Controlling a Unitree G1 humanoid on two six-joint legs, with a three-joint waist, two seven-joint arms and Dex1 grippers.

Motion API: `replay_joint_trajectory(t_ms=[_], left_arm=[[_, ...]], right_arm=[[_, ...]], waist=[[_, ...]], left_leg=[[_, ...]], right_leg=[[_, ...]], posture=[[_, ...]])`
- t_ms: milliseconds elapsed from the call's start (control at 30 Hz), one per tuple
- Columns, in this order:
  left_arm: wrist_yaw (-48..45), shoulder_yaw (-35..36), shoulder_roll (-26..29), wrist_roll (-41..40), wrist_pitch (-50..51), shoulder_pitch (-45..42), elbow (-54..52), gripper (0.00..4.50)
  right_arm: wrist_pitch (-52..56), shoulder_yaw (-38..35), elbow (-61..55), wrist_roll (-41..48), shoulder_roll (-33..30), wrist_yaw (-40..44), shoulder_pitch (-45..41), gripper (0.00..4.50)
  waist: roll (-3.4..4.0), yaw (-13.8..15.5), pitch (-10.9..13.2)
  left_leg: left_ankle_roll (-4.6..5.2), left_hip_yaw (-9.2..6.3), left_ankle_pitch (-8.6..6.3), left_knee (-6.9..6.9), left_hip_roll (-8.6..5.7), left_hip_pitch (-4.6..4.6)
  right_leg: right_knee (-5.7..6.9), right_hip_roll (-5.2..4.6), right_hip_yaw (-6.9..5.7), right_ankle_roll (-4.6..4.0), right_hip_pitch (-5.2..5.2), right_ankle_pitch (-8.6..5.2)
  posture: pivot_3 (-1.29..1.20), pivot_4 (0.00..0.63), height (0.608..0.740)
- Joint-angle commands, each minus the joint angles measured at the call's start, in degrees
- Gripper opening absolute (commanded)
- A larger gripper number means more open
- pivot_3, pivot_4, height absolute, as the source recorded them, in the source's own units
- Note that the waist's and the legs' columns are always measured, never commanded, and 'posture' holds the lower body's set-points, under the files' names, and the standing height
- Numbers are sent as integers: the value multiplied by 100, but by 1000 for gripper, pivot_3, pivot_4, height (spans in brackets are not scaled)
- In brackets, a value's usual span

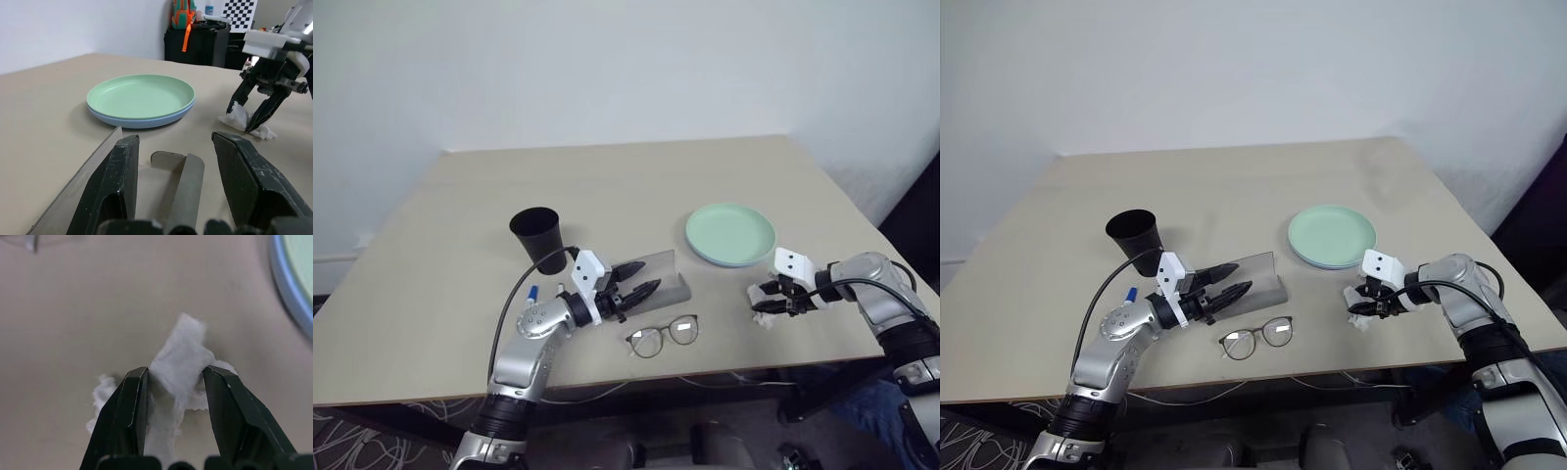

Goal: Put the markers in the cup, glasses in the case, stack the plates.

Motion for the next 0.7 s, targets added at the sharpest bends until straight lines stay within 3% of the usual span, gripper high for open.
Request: replay_joint_trajectory(t_ms=[33, 100, 233, 400, 700], left_arm=[[2, 20, 4, 11, -101, -119, -94, 2484], [6, 22, 5, 12, -101, -114, -98, 2484], [5, 25, 10, 9, -100, -104, -106, 2484], [-2, 21, 6, 6, -105, -101, -107, 2484], [-53, 19, 13, -8, -92, -116, -70, 2484]], right_arm=[[-110, -26, 8, -45, 16, -84, -178, 1740], [-104, -51, -2, -10, 30, -43, -188, 1349], [-96, -133, -160, 128, 13, 94, -195, 46], [-155, -308, -350, 350, 22, 147, -281, 46], [-477, -861, 618, 535, 624, -845, -1530, 46]], waist=[[0, -1, 0], [0, -1, 0], [0, -2, 0], [0, -5, 0], [-1, -8, -1]], left_leg=[[0, 0, -1, 0, 0, 0], [1, 0, -1, -1, 0, 1], [1, -1, -1, 0, 0, 0], [1, 0, -1, -1, 1, 1], [0, -1, 0, -2, 4, 3]], right_leg=[[0, 0, 0, 0, 0, 0], [0, 0, 0, 0, 0, 0], [0, 0, 0, 0, 1, 0], [0, 0, 0, 0, 1, 0], [0, 2, -3, -1, -1, 1]], posture=[[0, 0, 740], [0, 0, 740], [0, 0, 740], [0, 0, 740], [0, 0, 740]])
